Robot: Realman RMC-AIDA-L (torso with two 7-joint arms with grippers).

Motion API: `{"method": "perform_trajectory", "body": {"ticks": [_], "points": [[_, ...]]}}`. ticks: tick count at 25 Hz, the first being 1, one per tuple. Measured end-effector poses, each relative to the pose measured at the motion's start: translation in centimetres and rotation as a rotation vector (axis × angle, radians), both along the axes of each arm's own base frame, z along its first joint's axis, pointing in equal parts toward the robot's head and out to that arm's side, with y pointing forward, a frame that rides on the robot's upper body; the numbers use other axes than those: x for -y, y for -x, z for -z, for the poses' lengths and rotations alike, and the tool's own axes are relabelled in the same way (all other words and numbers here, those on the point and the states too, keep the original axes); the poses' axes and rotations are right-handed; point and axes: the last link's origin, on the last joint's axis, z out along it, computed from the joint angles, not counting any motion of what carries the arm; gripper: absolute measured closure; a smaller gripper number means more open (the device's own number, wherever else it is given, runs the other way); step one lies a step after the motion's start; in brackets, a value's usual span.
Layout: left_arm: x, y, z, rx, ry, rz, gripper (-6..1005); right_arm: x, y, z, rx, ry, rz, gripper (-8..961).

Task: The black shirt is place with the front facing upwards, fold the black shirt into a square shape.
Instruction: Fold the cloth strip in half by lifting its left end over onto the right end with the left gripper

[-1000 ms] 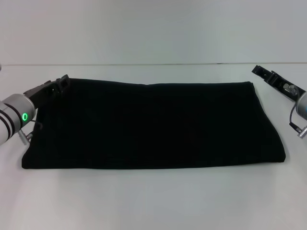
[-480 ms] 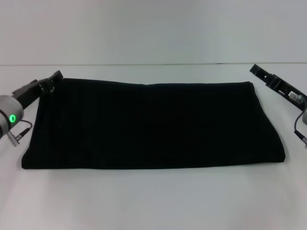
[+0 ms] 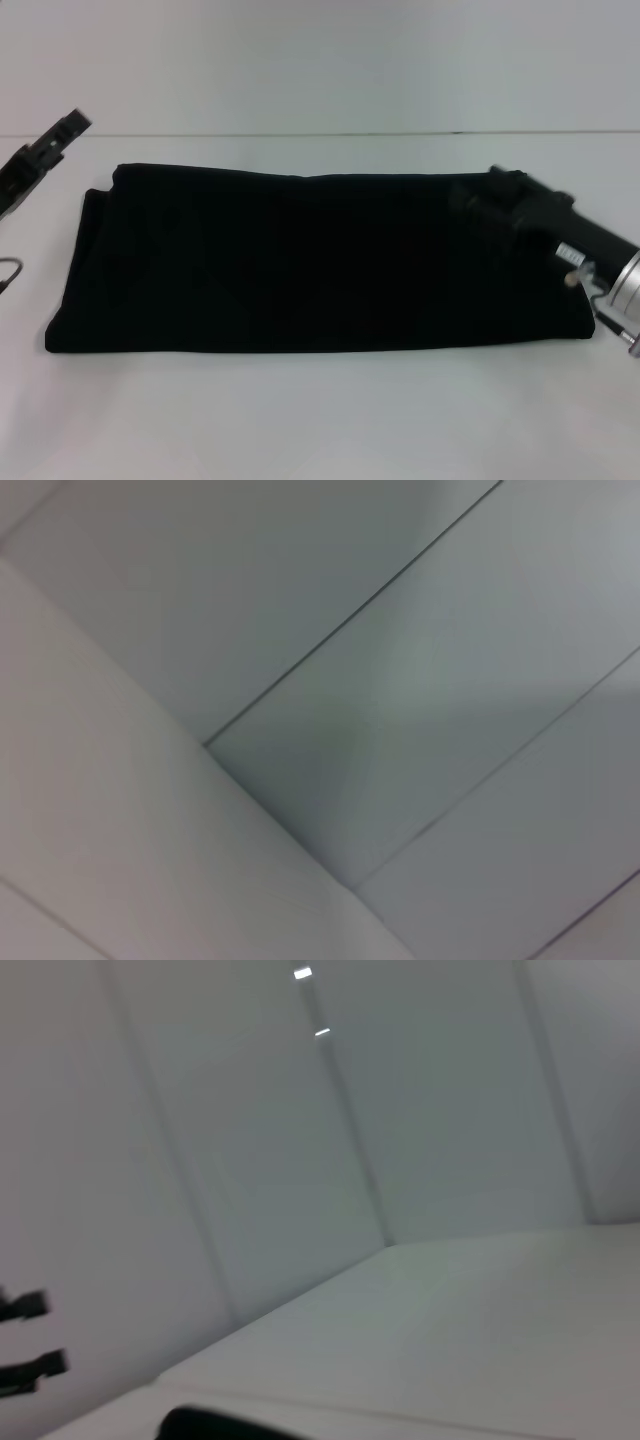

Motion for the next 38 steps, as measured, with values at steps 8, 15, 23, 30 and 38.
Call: {"method": "perform_trajectory", "body": {"ticks": [8, 15, 23, 30, 38], "points": [[4.6, 1.8, -1.2, 0.173, 0.307, -0.082, 112, 1.8, 0.7, 2.1, 0.146, 0.103, -0.173, 132], [8.2, 3.5, -2.9, 0.292, 0.467, -0.216, 112, 2.7, 1.2, 2.9, 0.186, 0.172, -0.258, 23], [9.9, 4.9, -3.1, 0.361, 0.558, -0.349, 111, 2.9, 0.7, 3.0, 0.194, 0.173, -0.235, 29], [9.2, 5.4, -1.9, 0.376, 0.562, -0.400, 111, 2.9, 0.4, 3.1, 0.205, 0.172, -0.219, 29], [8.6, 6.1, -1.5, 0.346, 0.549, -0.450, 112, 2.9, 0.3, 3.2, 0.209, 0.168, -0.213, 29]]}}
